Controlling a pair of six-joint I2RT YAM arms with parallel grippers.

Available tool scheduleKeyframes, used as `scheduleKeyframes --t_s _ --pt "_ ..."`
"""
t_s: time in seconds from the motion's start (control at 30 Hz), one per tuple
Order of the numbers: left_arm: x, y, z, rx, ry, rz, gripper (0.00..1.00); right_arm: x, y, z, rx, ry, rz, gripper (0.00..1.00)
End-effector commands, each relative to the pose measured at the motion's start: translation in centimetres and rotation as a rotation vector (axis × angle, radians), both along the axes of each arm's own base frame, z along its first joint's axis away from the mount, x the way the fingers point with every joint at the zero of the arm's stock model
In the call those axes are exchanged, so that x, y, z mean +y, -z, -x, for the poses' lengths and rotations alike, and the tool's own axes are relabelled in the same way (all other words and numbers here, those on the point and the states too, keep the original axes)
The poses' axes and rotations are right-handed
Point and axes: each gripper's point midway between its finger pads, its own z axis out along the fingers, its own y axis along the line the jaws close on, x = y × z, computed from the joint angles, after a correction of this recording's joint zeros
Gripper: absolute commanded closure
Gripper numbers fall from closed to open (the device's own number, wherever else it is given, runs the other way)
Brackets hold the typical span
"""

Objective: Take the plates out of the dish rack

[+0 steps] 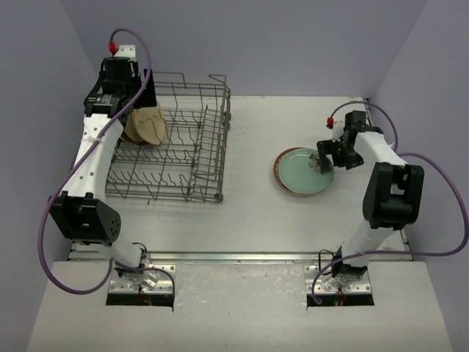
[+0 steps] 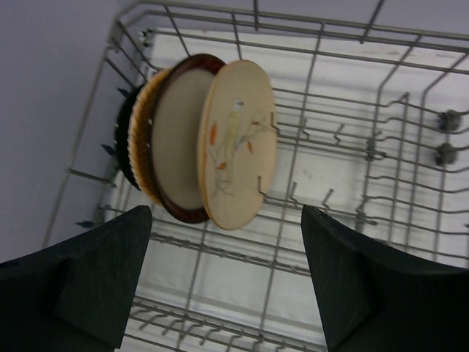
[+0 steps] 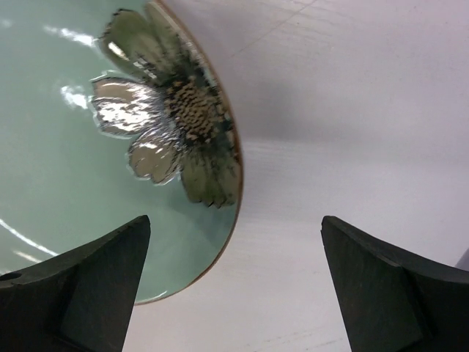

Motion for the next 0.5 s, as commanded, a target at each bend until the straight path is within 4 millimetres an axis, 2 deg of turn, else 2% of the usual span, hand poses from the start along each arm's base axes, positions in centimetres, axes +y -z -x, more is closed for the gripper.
scheduleKeyframes --t_s 0.0,0.1,0.27,0.4,0.47 --pt "2.7 0.1 -0.9 0.052 -0.041 -0.163 0.29 1.7 -6.4 -2.5 -0.221 -0.031 0.025 0.01" --pt "2.8 2.1 -1.7 0.105 -0.033 -0.178 0.33 2.8 -8.8 -2.6 -0.277 -0.029 -0.013 0.01" --pt "3.3 5.0 -3.3 0.164 -0.044 -0.206 0.33 3.9 -12.9 -1.9 -0.382 -0.013 -0.066 0.01" --pt "3.7 7.3 -5.1 0.200 -0.054 -0.225 0.35 4.5 -15.4 -1.3 -0.447 -0.020 -0.095 0.01" --pt "3.6 9.4 -6.0 0.241 -0.045 -0.224 0.38 4.9 -16.1 -0.9 -0.457 -0.025 -0.114 0.01"
